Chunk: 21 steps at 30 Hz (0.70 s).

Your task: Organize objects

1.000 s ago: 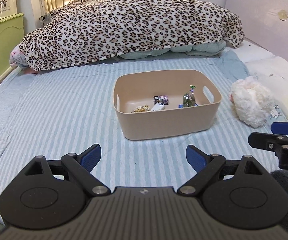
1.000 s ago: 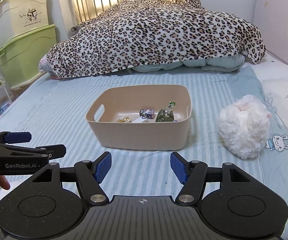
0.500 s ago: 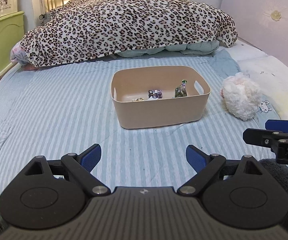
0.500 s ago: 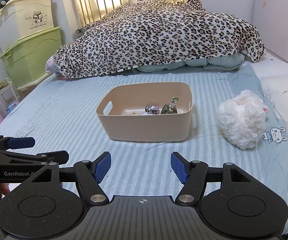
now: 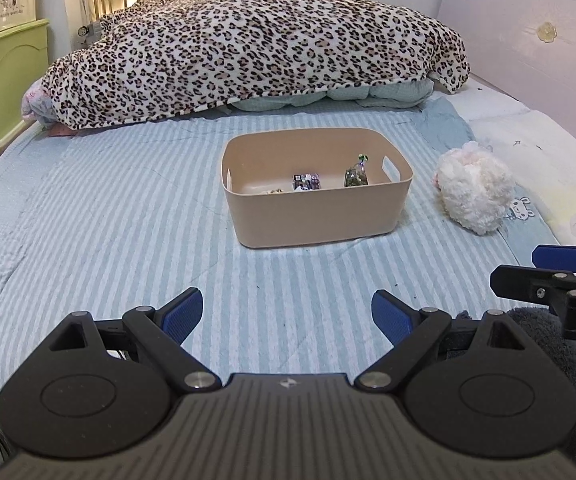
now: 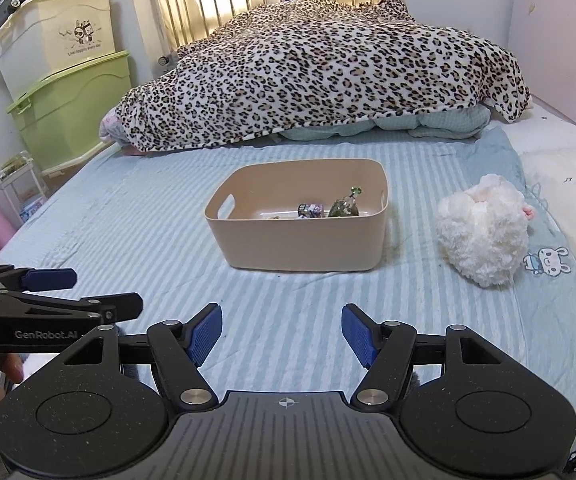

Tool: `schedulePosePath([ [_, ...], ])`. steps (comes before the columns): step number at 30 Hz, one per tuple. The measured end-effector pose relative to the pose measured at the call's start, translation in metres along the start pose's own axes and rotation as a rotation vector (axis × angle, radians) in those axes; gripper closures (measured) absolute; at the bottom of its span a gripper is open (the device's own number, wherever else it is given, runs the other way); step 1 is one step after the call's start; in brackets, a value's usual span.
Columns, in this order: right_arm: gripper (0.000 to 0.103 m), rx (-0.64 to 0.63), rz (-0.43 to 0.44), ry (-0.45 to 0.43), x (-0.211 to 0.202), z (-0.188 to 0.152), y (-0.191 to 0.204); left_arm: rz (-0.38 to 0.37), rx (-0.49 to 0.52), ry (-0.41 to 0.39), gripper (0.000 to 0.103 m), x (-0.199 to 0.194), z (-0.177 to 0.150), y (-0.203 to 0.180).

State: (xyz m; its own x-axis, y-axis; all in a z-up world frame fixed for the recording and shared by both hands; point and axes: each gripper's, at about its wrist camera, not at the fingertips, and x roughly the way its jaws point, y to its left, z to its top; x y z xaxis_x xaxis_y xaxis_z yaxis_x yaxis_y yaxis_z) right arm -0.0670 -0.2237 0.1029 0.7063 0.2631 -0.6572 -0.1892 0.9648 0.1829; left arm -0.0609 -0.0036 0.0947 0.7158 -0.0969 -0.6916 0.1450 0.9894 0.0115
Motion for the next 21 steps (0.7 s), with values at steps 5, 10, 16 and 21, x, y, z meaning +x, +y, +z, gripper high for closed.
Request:
schedulePosePath([
  [5,0.034,0.001,0.002,-0.003,-0.0036,-0.0005,0.0008,-0.002,0.005,0.0,0.011,-0.0014,-0.0011,-0.0013],
  [10,0.034,0.0,0.002,-0.002,-0.0037,0.0,0.0015,-0.01,0.016,-0.002,0.011,-0.003,-0.0013,-0.0044],
  [16,0.034,-0.001,0.0,0.007,-0.0018,0.0006,0.0018,-0.013,0.022,-0.004,0.011,-0.0026,-0.0009,-0.0064],
  [21,0.034,0.007,-0.005,0.011,0.0012,0.0008,0.001,-0.014,0.022,-0.002,0.011,-0.0017,-0.0004,-0.0061],
])
